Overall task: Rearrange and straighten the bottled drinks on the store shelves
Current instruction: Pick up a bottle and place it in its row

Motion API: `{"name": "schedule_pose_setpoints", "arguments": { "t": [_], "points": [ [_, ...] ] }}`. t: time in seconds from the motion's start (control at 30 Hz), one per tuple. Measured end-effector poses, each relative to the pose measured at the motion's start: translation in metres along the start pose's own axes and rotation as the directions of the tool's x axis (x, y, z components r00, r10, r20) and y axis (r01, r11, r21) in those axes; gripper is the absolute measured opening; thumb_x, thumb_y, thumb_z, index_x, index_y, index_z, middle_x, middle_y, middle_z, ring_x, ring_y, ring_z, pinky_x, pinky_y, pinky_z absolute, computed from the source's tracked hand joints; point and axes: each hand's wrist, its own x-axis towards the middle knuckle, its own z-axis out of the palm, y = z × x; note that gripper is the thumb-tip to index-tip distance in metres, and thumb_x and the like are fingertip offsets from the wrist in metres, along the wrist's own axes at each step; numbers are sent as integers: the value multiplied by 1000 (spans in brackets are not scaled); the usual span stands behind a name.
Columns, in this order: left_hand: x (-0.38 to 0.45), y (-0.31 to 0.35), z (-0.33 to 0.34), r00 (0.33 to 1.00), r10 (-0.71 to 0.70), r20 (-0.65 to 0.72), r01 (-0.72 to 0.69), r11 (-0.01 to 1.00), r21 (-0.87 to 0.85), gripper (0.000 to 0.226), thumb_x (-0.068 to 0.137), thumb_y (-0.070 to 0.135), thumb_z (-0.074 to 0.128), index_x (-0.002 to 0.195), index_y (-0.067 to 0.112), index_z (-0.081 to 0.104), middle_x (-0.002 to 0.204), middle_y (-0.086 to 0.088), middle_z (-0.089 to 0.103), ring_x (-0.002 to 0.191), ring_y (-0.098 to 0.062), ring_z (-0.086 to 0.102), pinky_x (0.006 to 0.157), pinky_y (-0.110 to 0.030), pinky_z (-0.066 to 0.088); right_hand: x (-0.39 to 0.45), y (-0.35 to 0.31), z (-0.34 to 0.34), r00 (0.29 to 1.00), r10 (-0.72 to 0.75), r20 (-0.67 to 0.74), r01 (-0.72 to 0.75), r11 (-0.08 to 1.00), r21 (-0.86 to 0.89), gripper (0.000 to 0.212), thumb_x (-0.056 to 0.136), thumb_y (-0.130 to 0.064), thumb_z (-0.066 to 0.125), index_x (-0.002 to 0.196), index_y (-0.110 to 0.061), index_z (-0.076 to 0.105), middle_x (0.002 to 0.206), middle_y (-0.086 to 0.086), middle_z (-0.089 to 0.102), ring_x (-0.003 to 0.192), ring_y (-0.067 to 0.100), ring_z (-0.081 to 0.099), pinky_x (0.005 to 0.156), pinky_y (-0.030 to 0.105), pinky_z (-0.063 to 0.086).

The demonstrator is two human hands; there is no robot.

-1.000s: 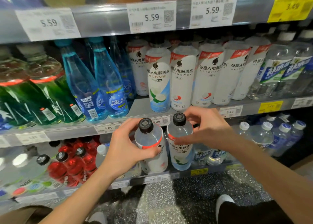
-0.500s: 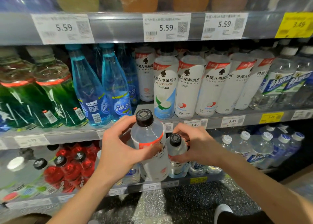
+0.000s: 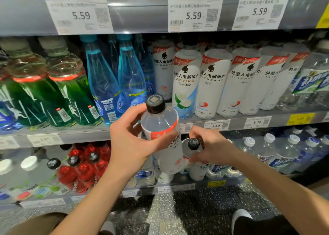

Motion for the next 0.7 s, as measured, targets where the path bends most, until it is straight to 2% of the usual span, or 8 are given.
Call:
{"name": "schedule_pose_setpoints", "arguments": {
  "t": [0.2,0.33,0.4,0.47,0.57,0.7],
  "points": [
    [1,0,-8,1000,12,-25,-12,1000,18,52,59,29,88,106,19,70,100,-2,72,93,-9,68,80,-21,52,11,21,18,997,-71,16,72,993,-97,58,58,-25,92,74,-25,37,65,-6,51,59,13,39,56,28,32],
    [2,-1,-12,999,29,-30,-27,998,63,56,60,27,91,110,12,69,103,-1,72,95,-7,68,81,-18,51,13,23,28,993,-115,-31,108,980,-168,59,60,-25,90,74,-31,33,65,-4,54,63,23,51,58,33,38],
    [2,-1,-13,999,30,-39,-27,997,72,57,60,27,93,110,14,69,103,-2,72,95,-8,68,81,-19,51,13,24,33,990,-125,-60,112,975,-190,55,63,-23,89,77,-27,36,66,-3,55,63,25,54,58,36,42],
    [1,-1,-13,999,33,-42,-30,996,83,53,61,28,92,108,18,69,102,-2,72,95,-9,68,80,-19,51,13,27,38,993,-103,-65,87,975,-206,52,66,-22,87,80,-24,38,69,1,57,67,27,54,59,37,44],
    [1,0,-13,999,17,-39,-15,998,54,51,61,30,91,107,22,70,101,-5,71,94,-12,68,78,-20,51,14,33,46,998,-42,-43,32,976,-216,47,69,-20,86,82,-21,40,73,2,57,70,24,52,60,32,40],
    [1,0,-11,999,11,-34,-10,999,42,51,61,28,91,107,19,70,101,-8,71,95,-14,68,79,-22,51,17,42,57,998,40,49,-29,979,-201,38,75,-16,82,88,-20,47,88,-1,61,82,19,60,74,39,53]
  ]
}}
